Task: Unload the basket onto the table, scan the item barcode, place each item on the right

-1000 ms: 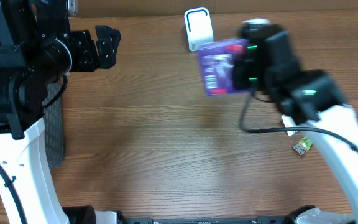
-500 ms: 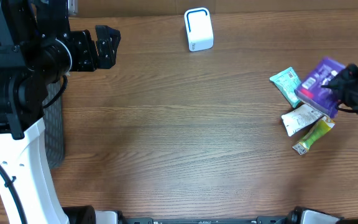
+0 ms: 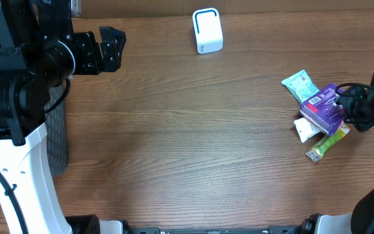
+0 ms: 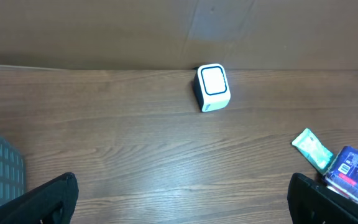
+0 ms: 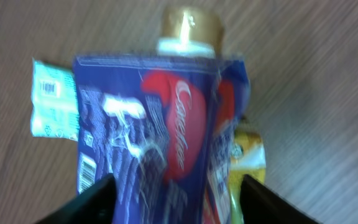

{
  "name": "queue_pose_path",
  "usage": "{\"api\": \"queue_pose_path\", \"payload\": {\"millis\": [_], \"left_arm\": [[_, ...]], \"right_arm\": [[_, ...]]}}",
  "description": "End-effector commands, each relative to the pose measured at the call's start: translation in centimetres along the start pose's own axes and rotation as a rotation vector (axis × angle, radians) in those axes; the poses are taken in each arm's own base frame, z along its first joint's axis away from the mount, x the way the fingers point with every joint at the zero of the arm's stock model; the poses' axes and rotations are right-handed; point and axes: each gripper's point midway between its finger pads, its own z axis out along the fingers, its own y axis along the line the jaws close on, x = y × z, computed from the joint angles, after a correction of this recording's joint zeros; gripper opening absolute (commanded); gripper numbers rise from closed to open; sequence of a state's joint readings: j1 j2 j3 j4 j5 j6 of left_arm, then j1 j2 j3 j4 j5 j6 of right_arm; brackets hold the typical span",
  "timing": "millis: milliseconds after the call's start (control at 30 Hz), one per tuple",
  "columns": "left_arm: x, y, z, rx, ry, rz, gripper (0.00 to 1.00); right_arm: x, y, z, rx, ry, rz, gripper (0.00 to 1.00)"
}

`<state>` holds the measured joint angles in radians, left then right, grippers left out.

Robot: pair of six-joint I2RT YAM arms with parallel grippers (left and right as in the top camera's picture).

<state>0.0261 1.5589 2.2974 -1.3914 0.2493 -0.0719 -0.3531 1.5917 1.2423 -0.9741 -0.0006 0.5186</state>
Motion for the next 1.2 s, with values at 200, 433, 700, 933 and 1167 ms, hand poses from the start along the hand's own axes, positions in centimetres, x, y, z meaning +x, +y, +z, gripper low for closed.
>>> {"api": "queue_pose_path", "payload": {"millis": [200,433,700,933,1167], "left_arm": [[-0.3,0.0,0.1,-0.001,-0.006,0.018,1.0],[-0.3,0.0,0.1,-0.001,-0.006,0.018,1.0],[-0.3,0.0,0.1,-0.001,-0.006,0.018,1.0],[-0.3,0.0,0.1,-0.001,-0.006,0.018,0.99],[-0.3,0.0,0.1,-0.001,-0.006,0.018,1.0]], "right_arm": [[-1.2,1.7,-10.3,-0.108,-0.114,-0.071,0.76],[3.5,2.9,-21.4,-0.345,-0.189,-0.327,0.9],[8.3,0.0,-27.2,-0.412,-0.319,-0.339,1.0],[9.6,-0.9,-28.5,-0.43,-0.36,-0.345,1.0],[9.2,-1.6,-28.2,-0.383,-0.377,-0.343,1.0]]}}
